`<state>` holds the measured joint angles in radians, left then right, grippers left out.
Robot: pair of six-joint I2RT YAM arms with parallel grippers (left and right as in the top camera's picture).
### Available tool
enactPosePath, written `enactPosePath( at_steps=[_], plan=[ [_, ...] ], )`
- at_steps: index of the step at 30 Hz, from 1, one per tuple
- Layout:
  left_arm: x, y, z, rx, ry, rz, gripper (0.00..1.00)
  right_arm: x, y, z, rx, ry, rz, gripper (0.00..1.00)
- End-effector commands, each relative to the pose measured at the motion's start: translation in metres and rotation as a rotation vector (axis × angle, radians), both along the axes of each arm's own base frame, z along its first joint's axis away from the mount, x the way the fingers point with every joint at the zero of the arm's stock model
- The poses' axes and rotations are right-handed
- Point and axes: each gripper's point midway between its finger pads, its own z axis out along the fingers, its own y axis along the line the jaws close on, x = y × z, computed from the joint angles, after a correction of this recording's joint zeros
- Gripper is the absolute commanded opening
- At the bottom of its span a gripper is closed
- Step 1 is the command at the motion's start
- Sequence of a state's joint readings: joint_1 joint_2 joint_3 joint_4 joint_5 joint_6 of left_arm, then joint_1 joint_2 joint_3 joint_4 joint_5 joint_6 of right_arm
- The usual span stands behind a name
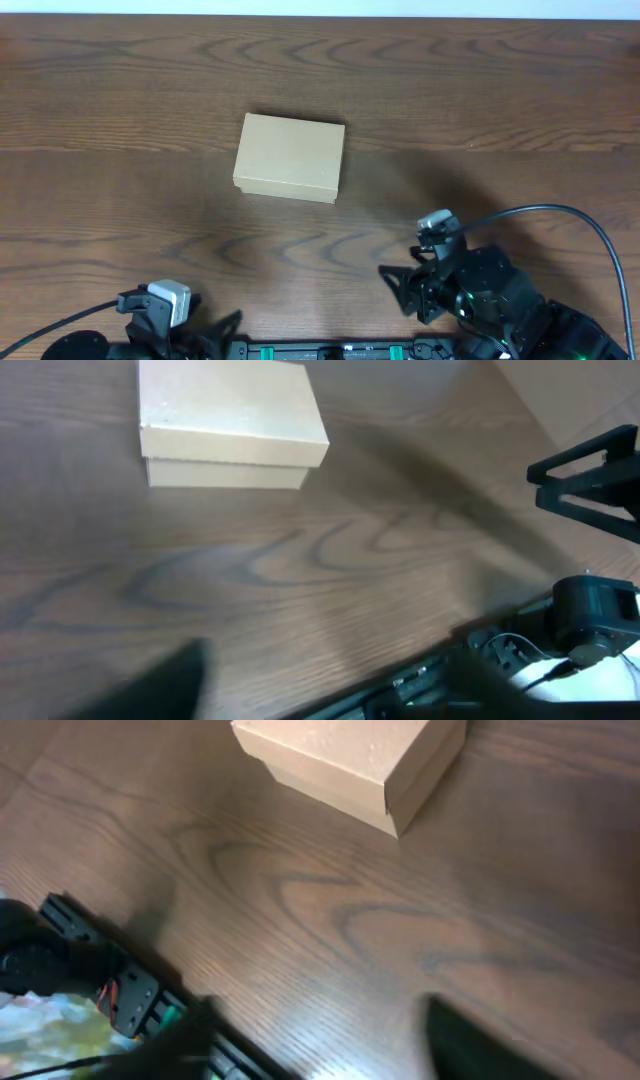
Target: Pack container
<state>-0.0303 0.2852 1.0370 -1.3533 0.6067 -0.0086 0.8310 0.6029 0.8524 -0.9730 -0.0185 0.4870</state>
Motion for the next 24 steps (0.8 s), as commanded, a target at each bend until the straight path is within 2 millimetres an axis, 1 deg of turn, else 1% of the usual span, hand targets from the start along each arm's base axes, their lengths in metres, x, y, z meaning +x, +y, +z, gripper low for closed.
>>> enactPosePath(
  at_steps=[1, 4, 6, 22, 24],
  plan=[
    [-0.007, -0.002, -0.008, -0.025, 0.062, 0.0, 0.95, -0.003, -0.003, -0.01, -0.011, 0.043, -0.027, 0.99],
    [-0.014, 0.0, -0.018, -0.013, 0.114, 0.01, 0.95, -0.004, -0.004, -0.012, -0.018, 0.049, -0.027, 0.99],
    [-0.015, 0.002, -0.02, -0.003, 0.123, 0.021, 0.95, -0.004, -0.005, -0.012, -0.021, 0.052, -0.028, 0.99],
    [-0.015, 0.002, -0.02, -0.003, 0.125, 0.02, 0.95, -0.004, -0.005, -0.012, -0.021, 0.052, -0.028, 0.99],
    [-0.01, 0.007, -0.02, 0.026, 0.102, 0.04, 0.95, -0.004, -0.005, -0.012, -0.021, 0.052, -0.028, 0.99]
  ],
)
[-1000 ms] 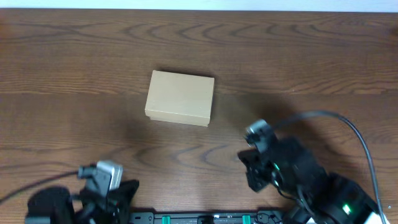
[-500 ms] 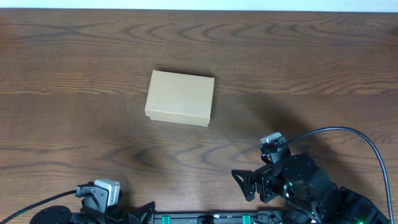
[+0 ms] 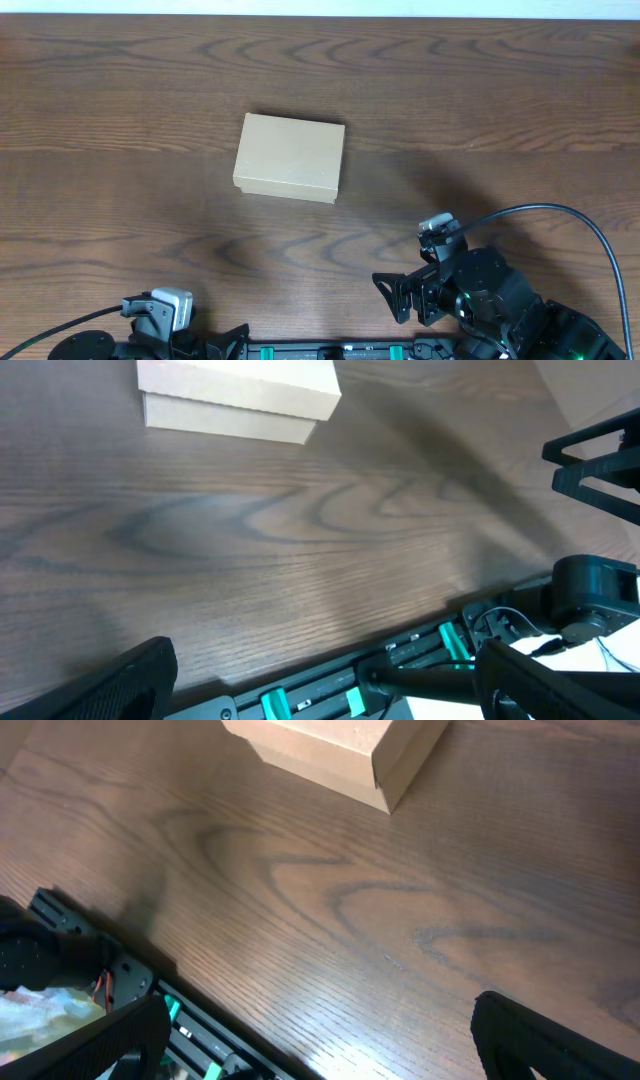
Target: Pack container
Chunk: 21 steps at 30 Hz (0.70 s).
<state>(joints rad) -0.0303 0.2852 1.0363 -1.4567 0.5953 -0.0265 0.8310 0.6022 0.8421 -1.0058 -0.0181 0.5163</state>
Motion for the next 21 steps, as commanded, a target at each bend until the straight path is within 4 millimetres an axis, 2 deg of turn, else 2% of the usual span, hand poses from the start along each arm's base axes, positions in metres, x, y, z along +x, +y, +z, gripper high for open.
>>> enactPosePath(
  at_steps=[1, 5, 8, 14, 21],
  plan=[
    [0.01, 0.008, 0.001, 0.041, -0.039, 0.036, 0.95, 0.0, 0.0, -0.002, -0.004, 0.007, -0.008, 0.99],
    [0.052, 0.027, 0.023, 0.107, -0.232, 0.147, 0.95, 0.0, 0.0, -0.002, -0.003, 0.007, -0.008, 0.99],
    [0.077, 0.035, 0.023, 0.124, -0.33, 0.199, 0.95, 0.0, 0.0, -0.002, -0.004, 0.007, -0.008, 0.99],
    [0.126, 0.045, -0.011, 0.129, -0.441, 0.269, 0.95, 0.0, 0.0, -0.002, -0.004, 0.007, -0.008, 0.99],
    [0.159, 0.068, -0.054, 0.08, -0.43, 0.459, 0.95, 0.0, 0.0, -0.002, -0.004, 0.007, -0.007, 0.99]
  ],
)
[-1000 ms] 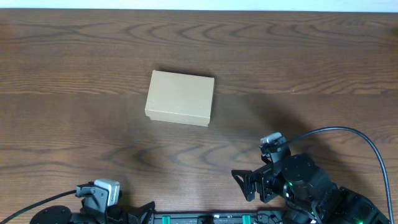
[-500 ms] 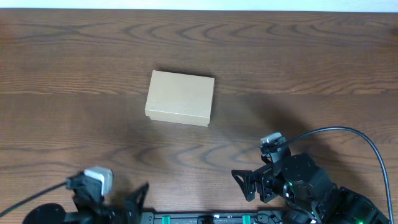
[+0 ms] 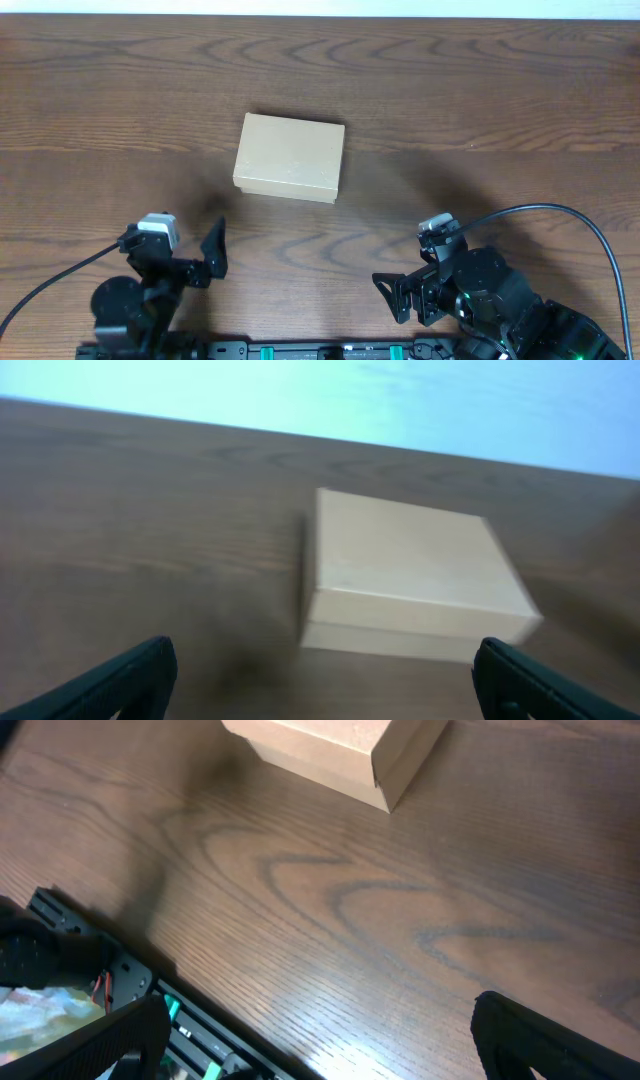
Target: Pack container
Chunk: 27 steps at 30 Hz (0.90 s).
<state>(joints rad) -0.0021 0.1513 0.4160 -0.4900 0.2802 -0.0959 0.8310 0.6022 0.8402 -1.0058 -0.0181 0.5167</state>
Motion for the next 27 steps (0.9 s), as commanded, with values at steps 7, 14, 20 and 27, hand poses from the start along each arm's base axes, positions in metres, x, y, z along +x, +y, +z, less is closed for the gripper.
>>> enactPosePath(
  at_steps=[7, 14, 20, 27],
  plan=[
    [0.019, 0.032, -0.042, -0.062, -0.007, 0.216, 0.95, 0.0, 0.0, -0.002, -0.002, 0.005, -0.007, 0.99],
    [0.02, 0.042, -0.058, -0.054, -0.012, 0.27, 0.95, 0.0, 0.0, -0.001, -0.002, 0.005, -0.007, 0.99],
    [0.02, 0.042, -0.067, -0.056, -0.023, 0.27, 0.95, 0.0, 0.0, -0.001, -0.002, 0.005, -0.007, 0.99],
    [0.024, 0.042, -0.073, -0.09, -0.032, 0.281, 0.95, 0.0, 0.0, -0.001, -0.002, 0.005, -0.007, 0.99]
  ],
)
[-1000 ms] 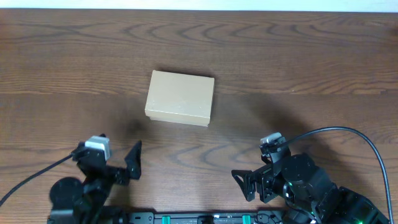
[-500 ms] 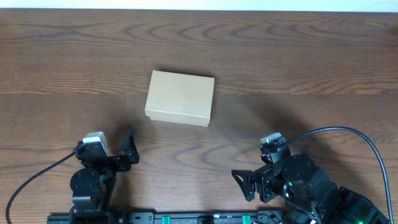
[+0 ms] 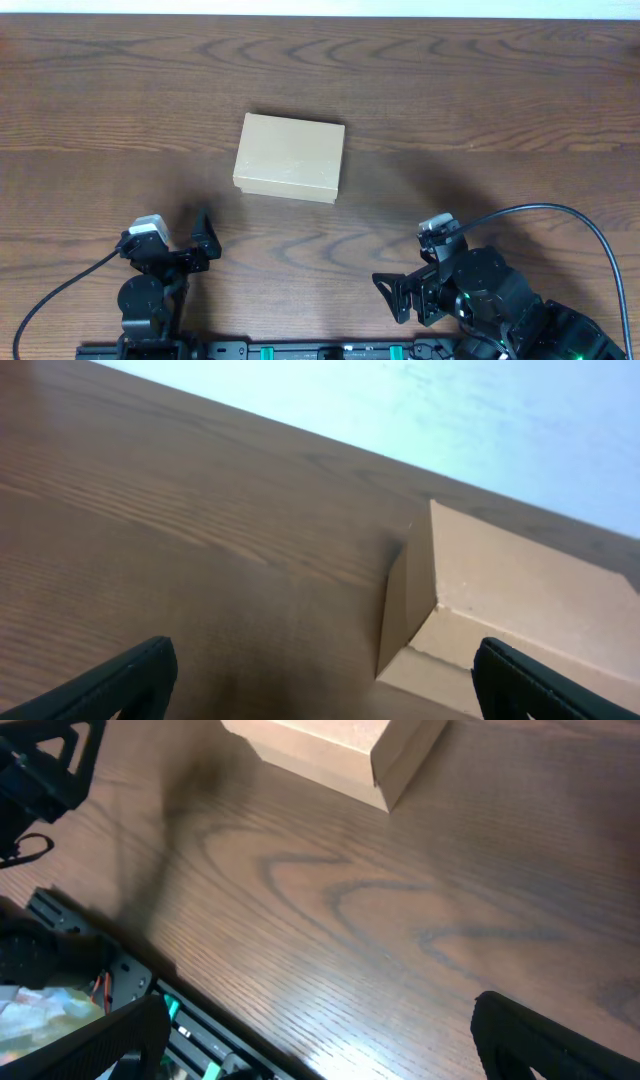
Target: Pack container
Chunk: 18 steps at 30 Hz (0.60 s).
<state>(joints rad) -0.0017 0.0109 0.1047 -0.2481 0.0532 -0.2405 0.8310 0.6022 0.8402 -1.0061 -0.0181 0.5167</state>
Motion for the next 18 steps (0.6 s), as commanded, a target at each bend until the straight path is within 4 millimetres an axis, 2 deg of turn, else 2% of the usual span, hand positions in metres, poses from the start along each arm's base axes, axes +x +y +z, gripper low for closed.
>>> enactPosePath(
  at_steps=[1, 5, 18],
  plan=[
    [0.0004, 0.004, -0.0127, -0.01, 0.022, 0.025, 0.95, -0.0003, 0.0, -0.0016, -0.002, 0.005, -0.007, 0.99],
    [0.0004, 0.0042, -0.0127, 0.048, 0.023, 0.012, 0.95, -0.0003, 0.0, -0.0014, -0.002, 0.005, -0.007, 0.99],
    [0.0004, 0.0041, -0.013, 0.049, 0.024, 0.011, 0.95, -0.0003, 0.0, -0.0016, -0.002, 0.005, -0.007, 0.99]
  ],
)
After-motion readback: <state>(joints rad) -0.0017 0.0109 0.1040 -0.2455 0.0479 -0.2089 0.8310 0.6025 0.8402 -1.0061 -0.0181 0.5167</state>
